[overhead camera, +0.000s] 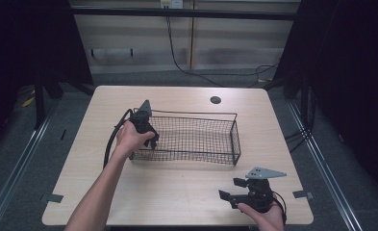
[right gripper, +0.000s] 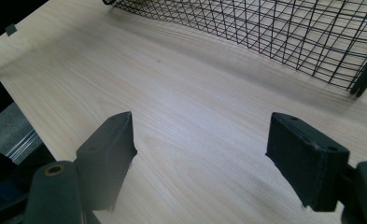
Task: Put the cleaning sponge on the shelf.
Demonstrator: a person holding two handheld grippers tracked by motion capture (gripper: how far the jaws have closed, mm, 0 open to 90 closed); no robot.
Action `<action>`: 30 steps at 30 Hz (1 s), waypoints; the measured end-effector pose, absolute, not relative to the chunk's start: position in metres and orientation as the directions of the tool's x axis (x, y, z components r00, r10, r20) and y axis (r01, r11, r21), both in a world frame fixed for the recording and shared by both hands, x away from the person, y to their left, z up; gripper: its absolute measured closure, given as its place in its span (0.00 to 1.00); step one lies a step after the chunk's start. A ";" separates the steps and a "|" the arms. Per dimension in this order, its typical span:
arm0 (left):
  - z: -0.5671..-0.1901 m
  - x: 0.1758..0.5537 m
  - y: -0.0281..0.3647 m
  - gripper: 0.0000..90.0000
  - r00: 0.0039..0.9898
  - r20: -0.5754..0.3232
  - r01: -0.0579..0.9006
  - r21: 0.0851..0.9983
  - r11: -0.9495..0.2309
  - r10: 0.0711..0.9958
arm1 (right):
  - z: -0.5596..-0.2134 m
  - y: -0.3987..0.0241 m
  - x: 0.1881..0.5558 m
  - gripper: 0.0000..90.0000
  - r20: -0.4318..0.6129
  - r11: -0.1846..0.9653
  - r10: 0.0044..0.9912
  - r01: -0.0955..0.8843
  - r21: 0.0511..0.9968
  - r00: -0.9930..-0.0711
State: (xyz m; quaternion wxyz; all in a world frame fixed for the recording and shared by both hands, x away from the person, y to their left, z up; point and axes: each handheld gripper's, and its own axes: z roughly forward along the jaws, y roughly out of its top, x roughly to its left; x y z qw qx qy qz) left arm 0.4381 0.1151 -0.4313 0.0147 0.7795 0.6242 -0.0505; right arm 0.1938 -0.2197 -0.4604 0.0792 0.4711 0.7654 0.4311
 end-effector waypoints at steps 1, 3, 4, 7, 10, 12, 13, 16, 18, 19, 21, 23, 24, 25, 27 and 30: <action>-0.432 0.438 0.114 0.35 0.214 -0.090 0.975 -0.039 -0.218 0.973 | -0.460 -0.220 0.194 0.26 0.285 0.184 0.790 0.653 0.735 -0.543; -0.433 0.437 0.113 0.35 0.216 -0.075 0.975 -0.034 -0.219 0.974 | -0.460 -0.220 0.194 0.26 0.287 0.182 0.789 0.652 0.736 -0.544; -0.433 0.437 0.112 0.35 0.212 -0.074 0.976 -0.034 -0.215 0.975 | -0.460 -0.220 0.194 0.26 0.286 0.183 0.789 0.652 0.736 -0.544; -0.435 0.437 0.110 0.35 0.222 -0.061 0.974 -0.037 -0.224 0.973 | -0.460 -0.220 0.194 0.26 0.287 0.183 0.788 0.652 0.735 -0.544; -0.438 0.437 0.107 0.35 0.220 -0.068 0.973 -0.049 -0.224 0.973 | -0.460 -0.219 0.194 0.26 0.285 0.186 0.787 0.651 0.736 -0.547; -0.440 0.437 0.105 0.35 0.220 -0.047 0.973 -0.055 -0.223 0.974 | -0.460 -0.220 0.194 0.26 0.286 0.185 0.787 0.651 0.736 -0.546; -0.441 0.437 0.104 0.35 0.214 -0.054 0.975 -0.053 -0.217 0.975 | -0.460 -0.220 0.194 0.26 0.287 0.182 0.788 0.652 0.736 -0.545; -0.443 0.437 0.103 0.35 0.216 -0.036 0.974 -0.062 -0.218 0.976 | -0.460 -0.220 0.193 0.26 0.288 0.181 0.788 0.651 0.737 -0.544; -0.443 0.438 0.102 0.34 0.221 -0.042 0.971 -0.083 -0.224 0.974 | -0.460 -0.220 0.193 0.26 0.290 0.179 0.789 0.654 0.735 -0.542; -0.444 0.437 0.101 0.34 0.216 -0.040 0.972 -0.081 -0.218 0.976 | -0.460 -0.220 0.193 0.26 0.289 0.180 0.789 0.654 0.735 -0.542; -0.444 0.437 0.100 0.34 0.244 -0.039 0.965 -0.085 -0.246 0.969 | -0.460 -0.220 0.193 0.26 0.289 0.181 0.789 0.653 0.735 -0.543; -0.444 0.437 0.101 0.33 0.233 -0.036 0.968 -0.085 -0.235 0.972 | -0.460 -0.220 0.193 0.26 0.289 0.180 0.788 0.652 0.737 -0.544; -0.444 0.438 0.101 0.33 0.226 -0.042 0.971 -0.077 -0.228 0.973 | -0.460 -0.220 0.193 0.26 0.290 0.180 0.788 0.653 0.736 -0.543; -0.443 0.438 0.101 0.33 0.234 -0.038 0.969 -0.078 -0.236 0.972 | -0.460 -0.220 0.193 0.26 0.289 0.180 0.788 0.652 0.736 -0.544; -0.443 0.437 0.101 0.29 0.240 -0.047 0.967 -0.080 -0.243 0.970 | -0.460 -0.220 0.193 0.26 0.290 0.179 0.788 0.652 0.737 -0.543; -0.442 0.437 0.101 0.26 0.240 -0.041 0.967 -0.075 -0.242 0.970 | -0.460 -0.220 0.193 0.26 0.290 0.179 0.788 0.652 0.737 -0.543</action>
